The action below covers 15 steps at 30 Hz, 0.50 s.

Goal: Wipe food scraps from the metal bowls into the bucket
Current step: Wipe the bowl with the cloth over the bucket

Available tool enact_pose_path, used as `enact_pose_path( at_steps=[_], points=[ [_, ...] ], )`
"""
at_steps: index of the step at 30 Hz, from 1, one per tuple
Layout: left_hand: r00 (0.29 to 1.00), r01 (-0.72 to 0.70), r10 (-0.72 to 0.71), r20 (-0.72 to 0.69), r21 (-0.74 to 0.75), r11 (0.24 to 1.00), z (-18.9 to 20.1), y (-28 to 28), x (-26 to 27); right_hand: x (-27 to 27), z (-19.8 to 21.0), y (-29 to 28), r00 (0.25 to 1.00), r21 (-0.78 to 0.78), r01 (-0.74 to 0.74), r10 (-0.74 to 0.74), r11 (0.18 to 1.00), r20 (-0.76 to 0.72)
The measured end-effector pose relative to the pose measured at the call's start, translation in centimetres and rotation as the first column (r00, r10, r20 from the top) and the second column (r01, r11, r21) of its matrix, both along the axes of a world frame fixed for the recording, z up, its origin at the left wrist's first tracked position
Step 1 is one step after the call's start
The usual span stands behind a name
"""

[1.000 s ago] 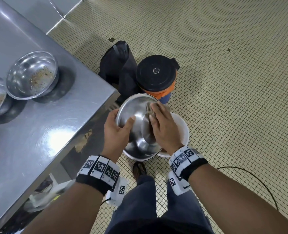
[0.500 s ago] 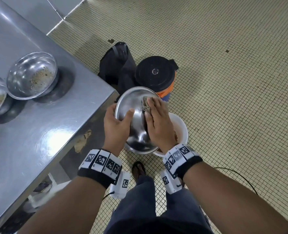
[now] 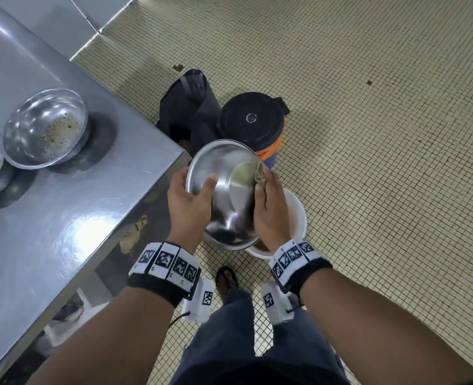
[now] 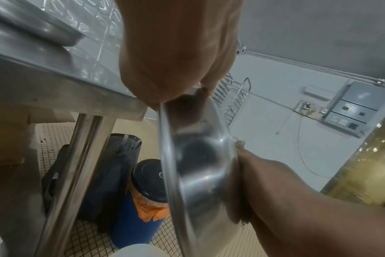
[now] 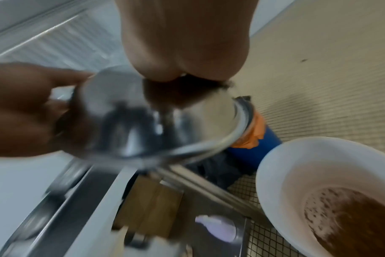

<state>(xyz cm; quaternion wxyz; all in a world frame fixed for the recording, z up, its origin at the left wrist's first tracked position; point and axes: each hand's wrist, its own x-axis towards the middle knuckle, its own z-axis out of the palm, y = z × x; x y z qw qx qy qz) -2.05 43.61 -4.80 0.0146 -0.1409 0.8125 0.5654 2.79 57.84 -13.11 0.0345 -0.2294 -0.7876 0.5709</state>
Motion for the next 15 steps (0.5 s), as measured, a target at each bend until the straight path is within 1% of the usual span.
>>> enact_pose_path(
  at_steps=[1, 4, 5, 7, 9, 11, 13, 15],
  points=[
    [1.000, -0.018, 0.018, -0.012, 0.006, 1.000, 0.0, 0.1, -0.2, 0.4, 0.3, -0.5, 0.999, 0.038, -0.038, 0.039, 0.999, -0.025],
    [0.998, -0.048, 0.049, -0.047, 0.005, 0.999, 0.3, 0.2, -1.3, 3.2, 1.3, -3.5, 0.961, 0.152, -0.246, 0.261, 0.957, -0.090],
    [0.998, -0.045, 0.045, -0.054, 0.001, 0.999, 0.4, 0.3, -1.6, 3.9, 1.4, -4.3, 0.944, 0.196, -0.276, 0.303, 0.941, -0.128],
    [0.998, -0.026, 0.025, -0.064, -0.020, 0.999, 0.4, 0.5, -1.9, 3.6, 1.3, -4.9, 0.911, 0.312, -0.271, 0.347, 0.911, -0.223],
    [0.998, 0.004, -0.006, -0.062, -0.042, 0.999, 0.4, 0.6, -1.8, 1.4, 1.7, -4.4, 0.893, 0.358, -0.243, 0.352, 0.902, -0.281],
    [0.998, 0.031, -0.036, -0.056, -0.074, 0.997, 0.2, 0.7, -1.4, -1.6, 2.8, -3.1, 0.910, 0.374, -0.192, 0.307, 0.907, -0.277],
    [0.997, 0.060, -0.065, -0.052, -0.078, 0.995, 0.0, 0.6, -0.8, -4.5, 3.6, -1.3, 0.942, 0.350, -0.131, 0.227, 0.927, -0.249],
    [0.996, 0.079, -0.083, -0.045, -0.068, 0.994, 0.0, 0.5, -0.2, -6.5, 3.6, 0.6, 0.961, 0.280, -0.083, 0.151, 0.956, -0.231]
  ],
)
